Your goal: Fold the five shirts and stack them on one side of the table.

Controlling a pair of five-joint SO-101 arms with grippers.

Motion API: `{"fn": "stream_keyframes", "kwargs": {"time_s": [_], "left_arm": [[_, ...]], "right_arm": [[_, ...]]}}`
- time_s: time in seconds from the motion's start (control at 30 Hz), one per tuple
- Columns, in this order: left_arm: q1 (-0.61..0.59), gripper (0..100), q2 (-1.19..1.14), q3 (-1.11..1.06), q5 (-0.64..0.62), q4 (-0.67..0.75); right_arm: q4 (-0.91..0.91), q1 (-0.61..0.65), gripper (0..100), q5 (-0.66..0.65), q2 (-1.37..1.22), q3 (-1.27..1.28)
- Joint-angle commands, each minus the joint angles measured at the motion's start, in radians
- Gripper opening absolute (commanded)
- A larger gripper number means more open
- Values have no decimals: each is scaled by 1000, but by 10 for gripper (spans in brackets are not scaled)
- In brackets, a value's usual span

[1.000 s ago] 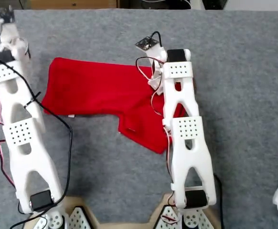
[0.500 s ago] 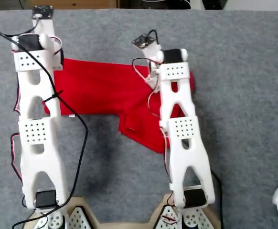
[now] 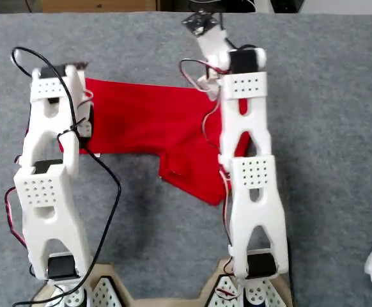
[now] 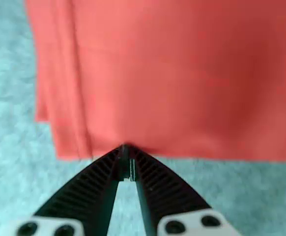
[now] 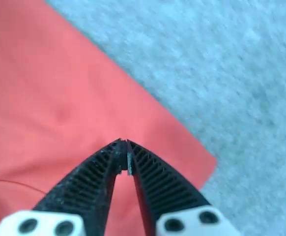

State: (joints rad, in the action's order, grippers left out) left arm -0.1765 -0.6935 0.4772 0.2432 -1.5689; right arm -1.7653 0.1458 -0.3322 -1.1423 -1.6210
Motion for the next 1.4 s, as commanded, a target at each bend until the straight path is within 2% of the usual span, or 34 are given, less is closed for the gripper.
{"fn": "stream_keyframes", "kwargs": {"time_s": [0.0, 0.27, 0.47, 0.67, 0.8, 1.0, 1.17, 1.23, 1.37], "left_arm": [[-3, 21, 76, -94, -2, 117], [-38, 21, 74, -95, -2, 160], [-68, 21, 74, -95, 3, 164], [-152, 21, 74, -35, 110, 209], [-160, 21, 76, 20, 141, 209], [-135, 21, 76, 186, 137, 129], [-167, 25, 74, 396, 135, 94], [-176, 33, 74, 413, 135, 97], [-176, 119, 53, 373, 101, 101]], "right_arm": [[5, -61, 6, 9, 45, -39], [124, -113, 6, 6, -162, -35], [132, -137, 6, 5, -255, -42], [132, -213, 6, -29, -257, -45], [127, -196, 6, -44, -255, -47], [117, -124, 6, -44, -153, -47], [60, -68, 9, -46, 15, -47], [21, -51, 9, -40, 90, -45], [-21, -51, 9, 15, 219, -33]]}}
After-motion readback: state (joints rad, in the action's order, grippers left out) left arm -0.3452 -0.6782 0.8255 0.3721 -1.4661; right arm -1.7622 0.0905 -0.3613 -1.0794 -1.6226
